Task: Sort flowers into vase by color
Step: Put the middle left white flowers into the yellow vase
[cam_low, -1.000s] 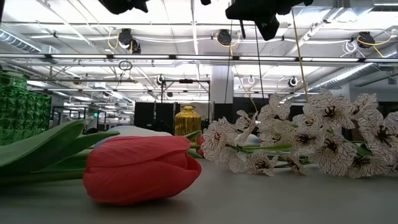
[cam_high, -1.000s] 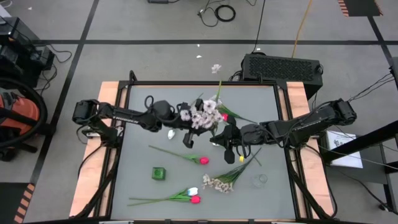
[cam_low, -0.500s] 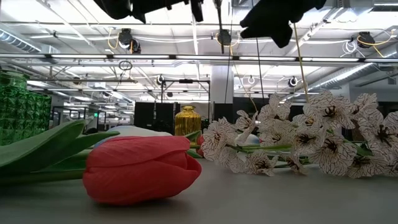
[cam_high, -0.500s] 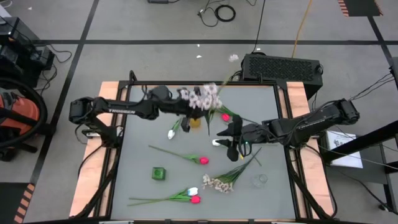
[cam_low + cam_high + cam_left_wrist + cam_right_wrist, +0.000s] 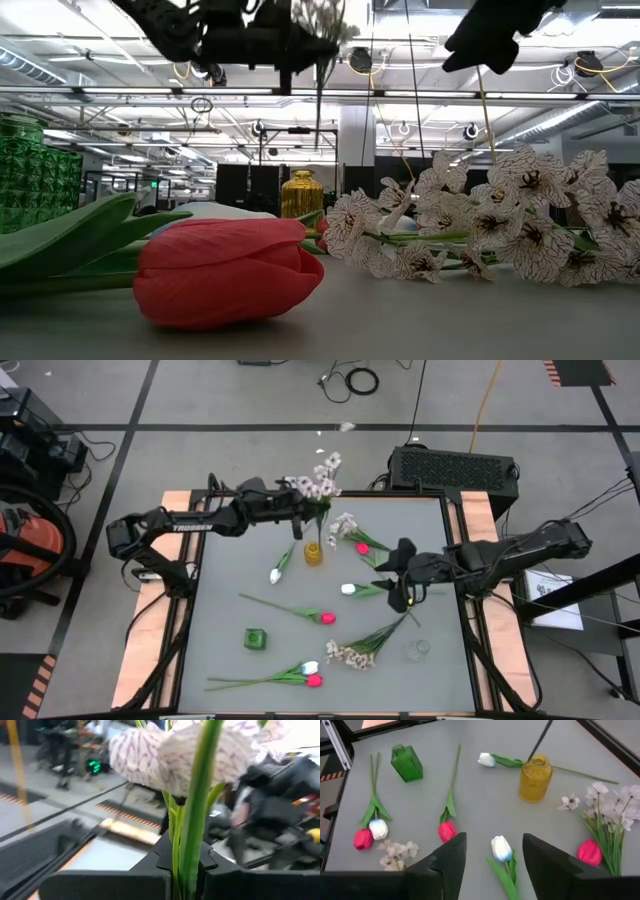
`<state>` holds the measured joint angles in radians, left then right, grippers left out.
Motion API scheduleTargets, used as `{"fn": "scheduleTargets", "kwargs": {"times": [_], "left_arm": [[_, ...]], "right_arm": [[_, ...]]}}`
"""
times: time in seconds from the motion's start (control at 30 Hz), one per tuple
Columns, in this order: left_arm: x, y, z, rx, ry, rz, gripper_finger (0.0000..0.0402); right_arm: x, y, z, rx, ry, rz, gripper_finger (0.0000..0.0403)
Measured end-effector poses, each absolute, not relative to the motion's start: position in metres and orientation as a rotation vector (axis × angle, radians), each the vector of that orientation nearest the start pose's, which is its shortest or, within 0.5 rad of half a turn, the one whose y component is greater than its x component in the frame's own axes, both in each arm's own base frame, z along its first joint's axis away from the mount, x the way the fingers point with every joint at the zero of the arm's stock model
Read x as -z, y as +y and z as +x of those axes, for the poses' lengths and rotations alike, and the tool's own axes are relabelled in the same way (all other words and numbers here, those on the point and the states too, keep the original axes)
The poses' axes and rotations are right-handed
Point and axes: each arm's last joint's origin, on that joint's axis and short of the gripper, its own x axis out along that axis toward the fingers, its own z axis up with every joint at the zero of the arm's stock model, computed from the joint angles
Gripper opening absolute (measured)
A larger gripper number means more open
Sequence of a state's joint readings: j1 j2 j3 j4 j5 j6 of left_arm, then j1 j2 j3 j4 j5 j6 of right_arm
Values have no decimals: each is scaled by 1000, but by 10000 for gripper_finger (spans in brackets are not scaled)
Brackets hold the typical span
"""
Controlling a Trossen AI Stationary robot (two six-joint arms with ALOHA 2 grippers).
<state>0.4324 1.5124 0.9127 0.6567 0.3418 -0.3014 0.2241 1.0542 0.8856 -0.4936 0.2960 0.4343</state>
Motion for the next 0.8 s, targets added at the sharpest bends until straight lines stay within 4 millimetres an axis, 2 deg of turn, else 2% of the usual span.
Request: {"fn": "scheduleTargets", "kwargs": {"times": [0.13, 0.8], "left_arm": [[-278, 139, 303, -150, -88, -290, 20], [-265, 148, 298, -258, 5, -239, 20]], "right_arm": [[-293, 40, 213, 206, 607, 250, 179], [-291, 40, 216, 226, 607, 233, 171]]}}
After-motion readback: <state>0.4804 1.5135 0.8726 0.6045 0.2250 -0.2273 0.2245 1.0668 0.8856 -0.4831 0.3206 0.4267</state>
